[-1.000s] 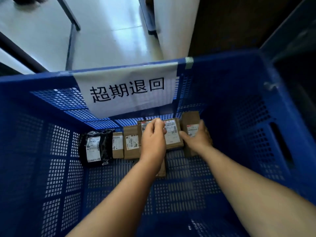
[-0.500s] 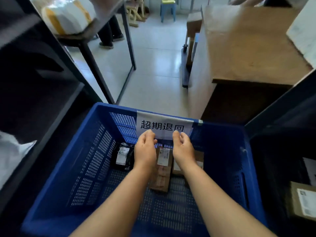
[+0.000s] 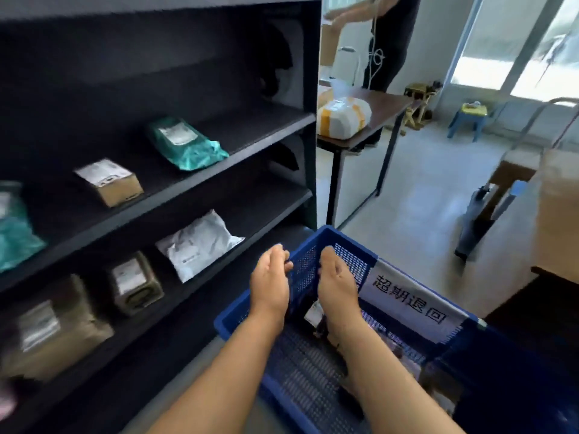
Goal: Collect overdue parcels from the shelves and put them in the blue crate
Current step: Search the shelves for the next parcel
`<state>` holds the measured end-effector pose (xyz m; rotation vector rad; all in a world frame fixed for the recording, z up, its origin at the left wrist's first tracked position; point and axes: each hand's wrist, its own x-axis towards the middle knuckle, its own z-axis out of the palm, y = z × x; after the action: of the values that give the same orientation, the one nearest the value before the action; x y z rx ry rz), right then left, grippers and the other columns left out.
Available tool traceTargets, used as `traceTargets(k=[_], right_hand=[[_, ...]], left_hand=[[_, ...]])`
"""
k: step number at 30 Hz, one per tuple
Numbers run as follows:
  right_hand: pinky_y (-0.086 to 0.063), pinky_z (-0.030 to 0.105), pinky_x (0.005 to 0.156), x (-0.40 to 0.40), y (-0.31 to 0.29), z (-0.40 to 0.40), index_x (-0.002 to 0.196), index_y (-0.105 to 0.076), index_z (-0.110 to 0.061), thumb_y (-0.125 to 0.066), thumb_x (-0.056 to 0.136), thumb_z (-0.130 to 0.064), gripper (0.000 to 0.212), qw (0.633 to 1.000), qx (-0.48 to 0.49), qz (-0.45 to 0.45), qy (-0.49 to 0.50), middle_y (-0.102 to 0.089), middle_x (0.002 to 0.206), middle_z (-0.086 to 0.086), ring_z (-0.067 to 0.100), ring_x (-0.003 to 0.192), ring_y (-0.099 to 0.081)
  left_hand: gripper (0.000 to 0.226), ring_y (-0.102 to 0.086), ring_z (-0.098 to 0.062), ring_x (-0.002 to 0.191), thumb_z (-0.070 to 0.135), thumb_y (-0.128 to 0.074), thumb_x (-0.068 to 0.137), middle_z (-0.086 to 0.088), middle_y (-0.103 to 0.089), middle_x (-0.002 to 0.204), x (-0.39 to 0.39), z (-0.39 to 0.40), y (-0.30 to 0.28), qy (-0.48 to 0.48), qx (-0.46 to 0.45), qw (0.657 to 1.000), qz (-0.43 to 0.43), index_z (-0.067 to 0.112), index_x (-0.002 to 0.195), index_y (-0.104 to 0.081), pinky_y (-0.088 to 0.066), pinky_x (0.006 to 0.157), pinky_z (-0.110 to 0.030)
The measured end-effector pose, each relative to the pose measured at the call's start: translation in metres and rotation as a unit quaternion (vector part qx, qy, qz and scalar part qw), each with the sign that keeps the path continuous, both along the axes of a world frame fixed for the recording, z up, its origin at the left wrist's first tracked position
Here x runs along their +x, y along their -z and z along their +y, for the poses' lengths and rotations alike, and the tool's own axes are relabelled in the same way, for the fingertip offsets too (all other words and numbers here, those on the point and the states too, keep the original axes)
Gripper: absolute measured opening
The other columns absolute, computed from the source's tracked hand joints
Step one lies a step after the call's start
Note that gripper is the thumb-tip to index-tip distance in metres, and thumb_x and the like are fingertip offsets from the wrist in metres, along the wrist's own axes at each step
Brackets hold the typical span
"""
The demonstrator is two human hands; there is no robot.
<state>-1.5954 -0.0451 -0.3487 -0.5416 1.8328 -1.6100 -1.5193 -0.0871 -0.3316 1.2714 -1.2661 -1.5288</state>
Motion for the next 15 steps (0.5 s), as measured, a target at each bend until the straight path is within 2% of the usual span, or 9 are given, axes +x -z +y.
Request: traceTargets(k=[2, 3, 4, 5, 6, 8, 10, 12, 15], right_hand=[[-0.035, 0.035, 0.06, 0.045, -0.019, -0.011, 0.074, -0.043, -0.012, -0.037, 0.101, -0.046, 0.043, 0.999, -0.007, -0.001, -0.04, -0.037, 0.067, 0.008, 0.021, 0.061, -0.039], [-0.04, 0.039, 0.064, 0.068, -0.027, -0.017, 0.079, -0.049, -0.005, -0.037, 0.101, -0.045, 0.047, 0.998, -0.009, -0.001, -0.058, -0.044, 0.07, 0.016, 0.027, 0.064, -0.047], [-0.046, 0.042, 0.075, 0.091, -0.032, -0.022, 0.09, -0.054, 0.002, -0.038, 0.101, -0.044, 0.05, 0.997, -0.01, -0.003, -0.074, -0.053, 0.083, 0.021, 0.031, 0.079, -0.056], [-0.047, 0.04, 0.084, 0.116, -0.037, -0.026, 0.1, -0.056, 0.004, -0.038, 0.101, -0.044, 0.051, 0.996, -0.01, -0.006, -0.09, -0.06, 0.099, 0.015, 0.024, 0.094, -0.059], [-0.047, 0.037, 0.085, 0.141, -0.041, -0.03, 0.104, -0.057, 0.003, -0.038, 0.101, -0.044, 0.05, 0.994, -0.012, -0.009, -0.109, -0.06, 0.107, 0.012, 0.02, 0.099, -0.06], [-0.042, 0.032, 0.076, 0.195, -0.05, -0.036, 0.094, -0.06, -0.004, -0.037, 0.101, -0.044, 0.046, 0.988, -0.009, -0.009, -0.152, -0.061, 0.092, 0.011, 0.022, 0.086, -0.058], [-0.039, 0.028, 0.072, 0.247, -0.059, -0.041, 0.084, -0.054, -0.016, -0.036, 0.101, -0.045, 0.038, 0.982, -0.013, -0.008, -0.188, -0.052, 0.075, -0.001, 0.013, 0.075, -0.05], [-0.039, 0.025, 0.071, 0.295, -0.069, -0.043, 0.09, -0.055, -0.02, -0.033, 0.102, -0.046, 0.035, 0.976, -0.015, -0.003, -0.218, -0.053, 0.082, -0.008, 0.007, 0.079, -0.05], [-0.039, 0.025, 0.066, 0.363, -0.082, -0.043, 0.089, -0.057, -0.019, -0.032, 0.101, -0.048, 0.04, 0.965, -0.02, 0.011, -0.26, -0.056, 0.083, -0.005, 0.01, 0.08, -0.052]], left_hand=[[0.019, -0.061, -0.011, 0.103, 0.033, -0.039, 0.1, 0.007, -0.063, 0.111, 0.046, -0.007, -0.013, -0.031, -0.008, 0.999, 0.004, 0.032, 0.094, -0.057, -0.045, 0.097, -0.037], [0.02, -0.061, -0.011, 0.103, 0.032, -0.038, 0.1, 0.007, -0.063, 0.111, 0.07, -0.009, -0.019, -0.045, -0.011, 0.999, 0.007, 0.032, 0.094, -0.057, -0.045, 0.097, -0.036], [0.02, -0.061, -0.01, 0.103, 0.033, -0.038, 0.1, 0.008, -0.063, 0.11, 0.094, -0.011, -0.025, -0.059, -0.013, 0.998, 0.008, 0.032, 0.092, -0.057, -0.045, 0.096, -0.036], [0.021, -0.06, -0.01, 0.104, 0.033, -0.038, 0.101, 0.009, -0.063, 0.11, 0.12, -0.012, -0.03, -0.074, -0.015, 0.997, 0.009, 0.032, 0.091, -0.056, -0.044, 0.096, -0.035], [0.021, -0.06, -0.01, 0.104, 0.033, -0.038, 0.101, 0.01, -0.063, 0.107, 0.146, -0.013, -0.035, -0.089, -0.019, 0.996, 0.009, 0.033, 0.09, -0.056, -0.044, 0.096, -0.035], [0.022, -0.06, -0.012, 0.104, 0.033, -0.038, 0.101, 0.011, -0.062, 0.102, 0.201, -0.012, -0.043, -0.12, -0.024, 0.992, 0.007, 0.032, 0.088, -0.057, -0.043, 0.097, -0.036], [0.021, -0.059, -0.014, 0.104, 0.032, -0.04, 0.101, 0.01, -0.062, 0.101, 0.254, -0.011, -0.05, -0.148, -0.032, 0.988, 0.011, 0.031, 0.088, -0.057, -0.043, 0.095, -0.036], [0.019, -0.059, -0.012, 0.103, 0.032, -0.04, 0.101, 0.008, -0.063, 0.103, 0.303, -0.007, -0.059, -0.167, -0.047, 0.985, 0.014, 0.031, 0.091, -0.057, -0.044, 0.092, -0.033], [0.018, -0.06, -0.011, 0.102, 0.03, -0.042, 0.101, 0.008, -0.063, 0.103, 0.37, 0.0, -0.07, -0.205, -0.064, 0.976, 0.027, 0.03, 0.092, -0.058, -0.046, 0.091, -0.031]])
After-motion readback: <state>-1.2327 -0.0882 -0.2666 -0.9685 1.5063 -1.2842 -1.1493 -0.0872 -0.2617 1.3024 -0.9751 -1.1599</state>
